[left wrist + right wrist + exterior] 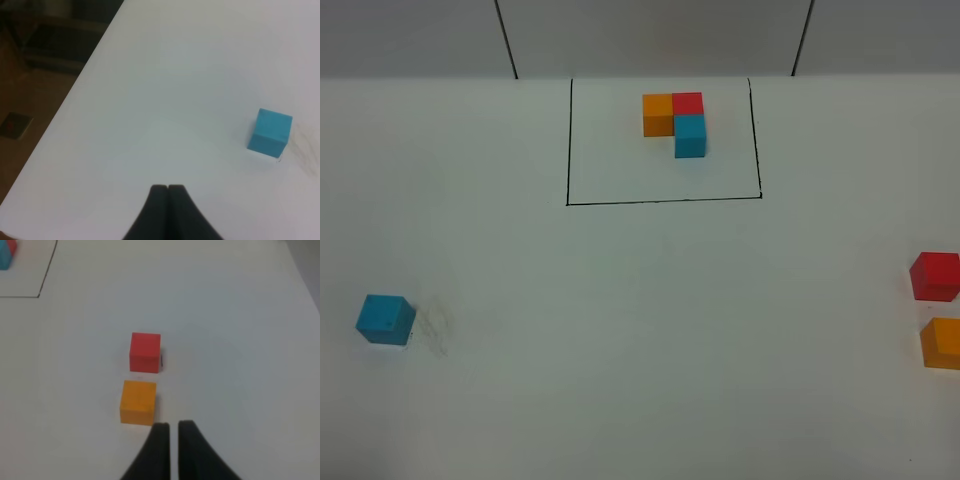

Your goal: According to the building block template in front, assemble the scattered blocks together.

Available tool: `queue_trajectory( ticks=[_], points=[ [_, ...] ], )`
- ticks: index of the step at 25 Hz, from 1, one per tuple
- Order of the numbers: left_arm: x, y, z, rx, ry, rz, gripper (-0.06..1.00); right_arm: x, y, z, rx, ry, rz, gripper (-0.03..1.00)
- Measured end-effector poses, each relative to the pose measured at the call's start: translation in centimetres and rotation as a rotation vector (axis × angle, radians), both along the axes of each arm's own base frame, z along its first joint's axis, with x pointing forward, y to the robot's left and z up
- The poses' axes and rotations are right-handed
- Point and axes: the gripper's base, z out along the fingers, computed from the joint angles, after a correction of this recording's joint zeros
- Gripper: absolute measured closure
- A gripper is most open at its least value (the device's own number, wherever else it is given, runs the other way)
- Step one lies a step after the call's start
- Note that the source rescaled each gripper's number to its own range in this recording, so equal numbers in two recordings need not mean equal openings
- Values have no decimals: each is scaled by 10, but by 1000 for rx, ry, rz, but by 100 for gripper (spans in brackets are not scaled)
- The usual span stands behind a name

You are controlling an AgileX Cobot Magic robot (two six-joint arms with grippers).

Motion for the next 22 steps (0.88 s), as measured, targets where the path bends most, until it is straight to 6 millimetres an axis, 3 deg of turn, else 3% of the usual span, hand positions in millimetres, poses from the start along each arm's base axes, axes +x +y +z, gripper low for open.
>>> queue_trajectory(
  ticks=[22],
  points=[
    [0,0,0,-3,-1,2,92,0,0,0,0,0,0,96]
  ],
)
